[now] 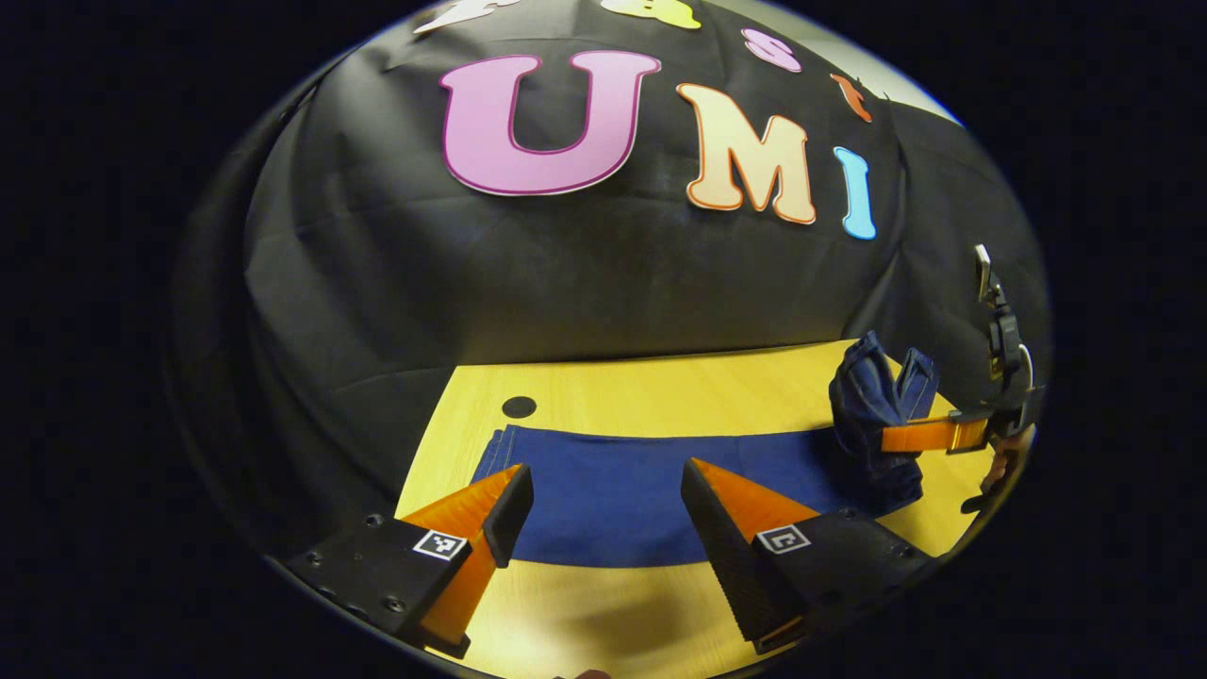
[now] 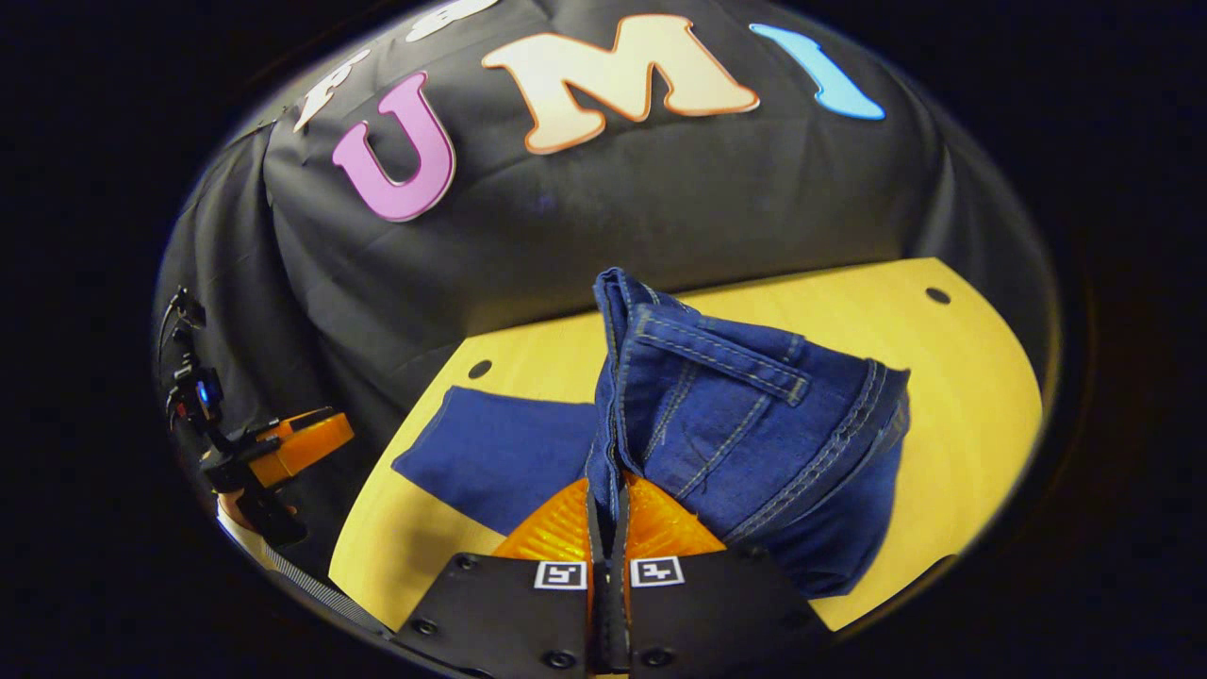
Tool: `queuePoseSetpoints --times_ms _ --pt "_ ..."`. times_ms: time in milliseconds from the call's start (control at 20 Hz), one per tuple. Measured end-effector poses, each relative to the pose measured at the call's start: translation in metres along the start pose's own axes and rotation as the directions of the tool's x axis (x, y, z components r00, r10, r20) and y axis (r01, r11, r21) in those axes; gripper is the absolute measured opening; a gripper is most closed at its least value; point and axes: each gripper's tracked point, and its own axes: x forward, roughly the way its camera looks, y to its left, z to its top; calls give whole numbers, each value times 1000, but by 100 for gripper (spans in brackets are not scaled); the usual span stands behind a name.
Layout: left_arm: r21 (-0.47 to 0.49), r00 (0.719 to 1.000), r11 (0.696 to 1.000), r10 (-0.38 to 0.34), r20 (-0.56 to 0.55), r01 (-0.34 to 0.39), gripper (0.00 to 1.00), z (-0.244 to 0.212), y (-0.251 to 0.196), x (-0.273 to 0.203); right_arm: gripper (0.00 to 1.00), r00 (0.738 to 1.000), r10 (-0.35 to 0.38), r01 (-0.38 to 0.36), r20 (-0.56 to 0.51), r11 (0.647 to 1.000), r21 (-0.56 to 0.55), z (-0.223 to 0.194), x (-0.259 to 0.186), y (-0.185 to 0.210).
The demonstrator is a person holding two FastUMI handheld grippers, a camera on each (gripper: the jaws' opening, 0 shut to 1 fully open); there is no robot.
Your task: Grasp the waist and the cuffs of the jeans and fold them to make the two legs overlap; first hold the waist and fold one-third of the jeans toward the cuffs, then hold the cuffs and fold the remaining one-third in the same direction to finish folding.
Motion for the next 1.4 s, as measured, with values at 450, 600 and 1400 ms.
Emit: queuePoseSetpoints --times_ms 450,600,1400 --pt "-25 993 995 100 -55 -102 95 -30 49 25 12 990 116 -109 -81 989 96 -27 49 12" --pt "-27 987 989 139 -86 -142 96 -44 68 39 70 974 227 -221 -20 964 145 -8 38 37" --pt "-43 946 977 189 -262 -208 95 -114 111 89 98 991 -13 14 134 1000 -7 70 -18 10"
